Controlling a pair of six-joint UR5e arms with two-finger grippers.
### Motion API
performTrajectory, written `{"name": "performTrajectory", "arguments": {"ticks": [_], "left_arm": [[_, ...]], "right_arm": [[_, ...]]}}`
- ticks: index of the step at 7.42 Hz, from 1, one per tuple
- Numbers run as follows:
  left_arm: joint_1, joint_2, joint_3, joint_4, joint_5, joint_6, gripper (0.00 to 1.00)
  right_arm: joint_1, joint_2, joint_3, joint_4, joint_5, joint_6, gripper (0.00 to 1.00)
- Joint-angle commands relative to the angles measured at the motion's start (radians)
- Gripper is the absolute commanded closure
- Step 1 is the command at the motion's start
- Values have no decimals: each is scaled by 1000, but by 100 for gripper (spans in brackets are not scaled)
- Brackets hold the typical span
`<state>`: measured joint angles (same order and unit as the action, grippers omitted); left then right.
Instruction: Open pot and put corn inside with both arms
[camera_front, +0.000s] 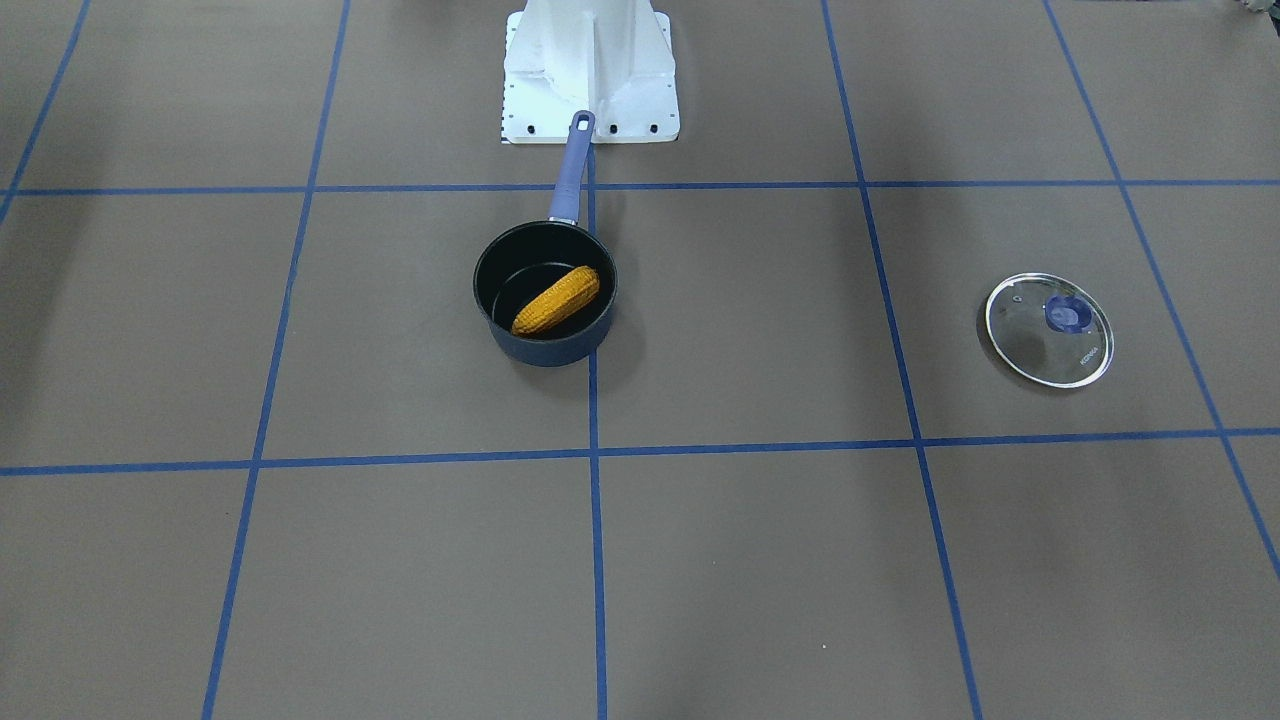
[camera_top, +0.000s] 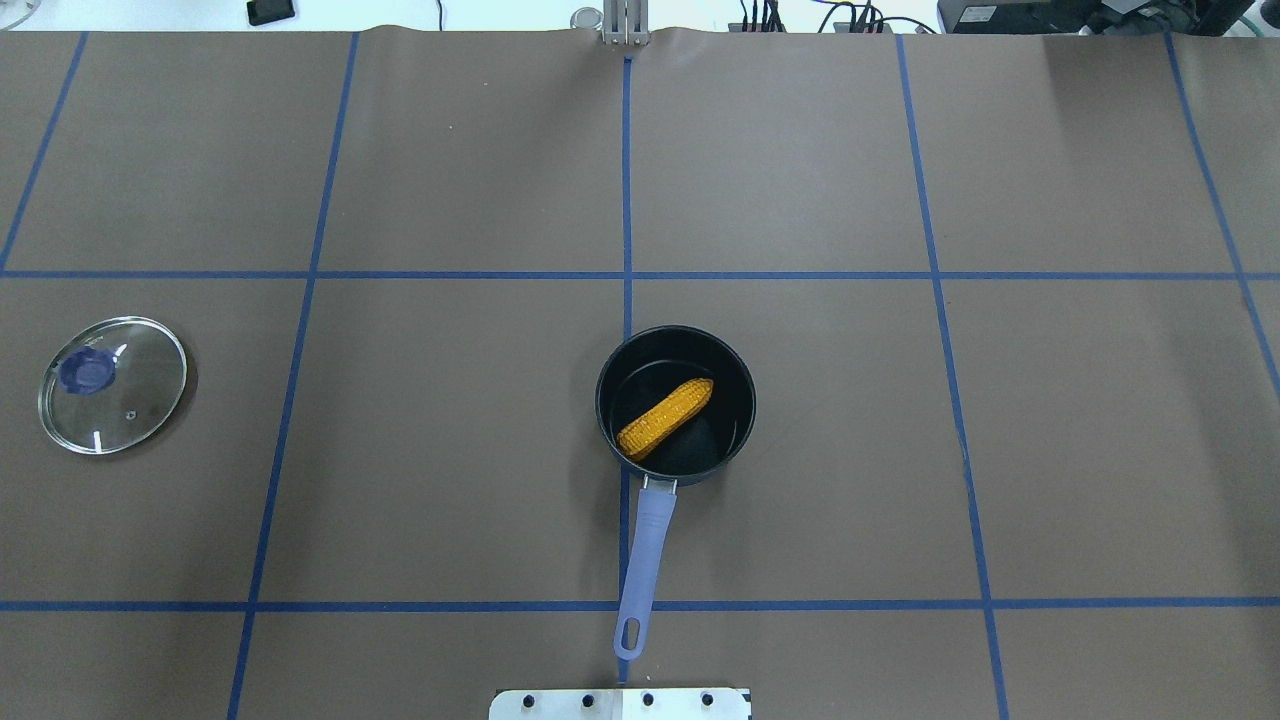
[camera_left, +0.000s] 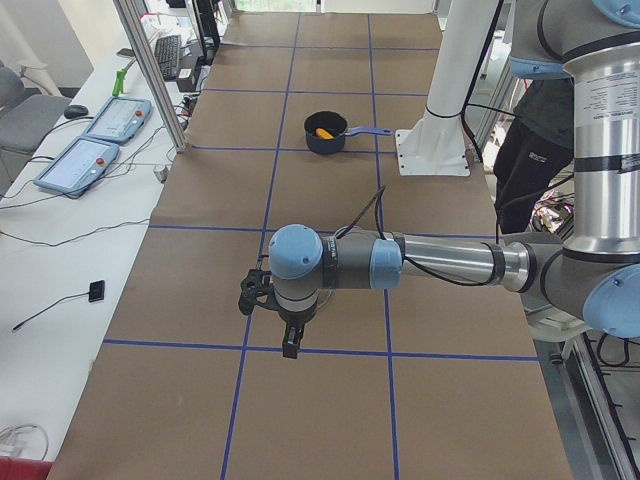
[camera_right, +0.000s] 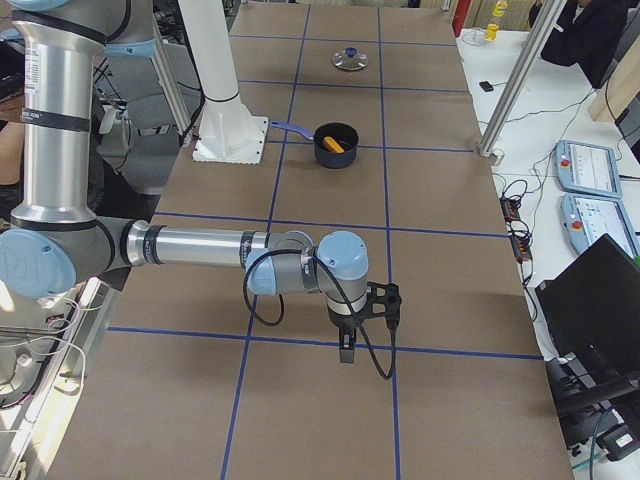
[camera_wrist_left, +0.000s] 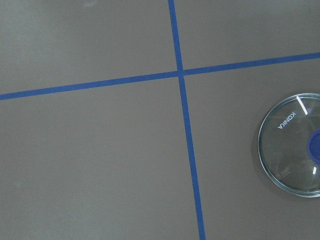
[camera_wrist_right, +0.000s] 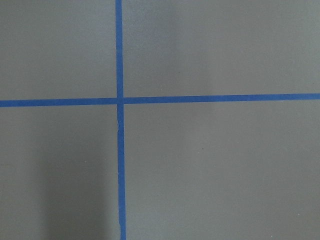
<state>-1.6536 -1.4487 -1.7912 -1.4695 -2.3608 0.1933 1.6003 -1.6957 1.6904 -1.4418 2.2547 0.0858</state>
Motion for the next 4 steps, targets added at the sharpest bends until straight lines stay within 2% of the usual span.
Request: {"name": "performTrajectory", "arguments": {"ticks": [1,4], "left_arm": [[0,1,1,0,0,0,1],[0,-1,1,0,0,0,1]], "right_arm": [[-5,-1,0,7,2,0,0],[-14,-1,0,7,2,0,0]]}}
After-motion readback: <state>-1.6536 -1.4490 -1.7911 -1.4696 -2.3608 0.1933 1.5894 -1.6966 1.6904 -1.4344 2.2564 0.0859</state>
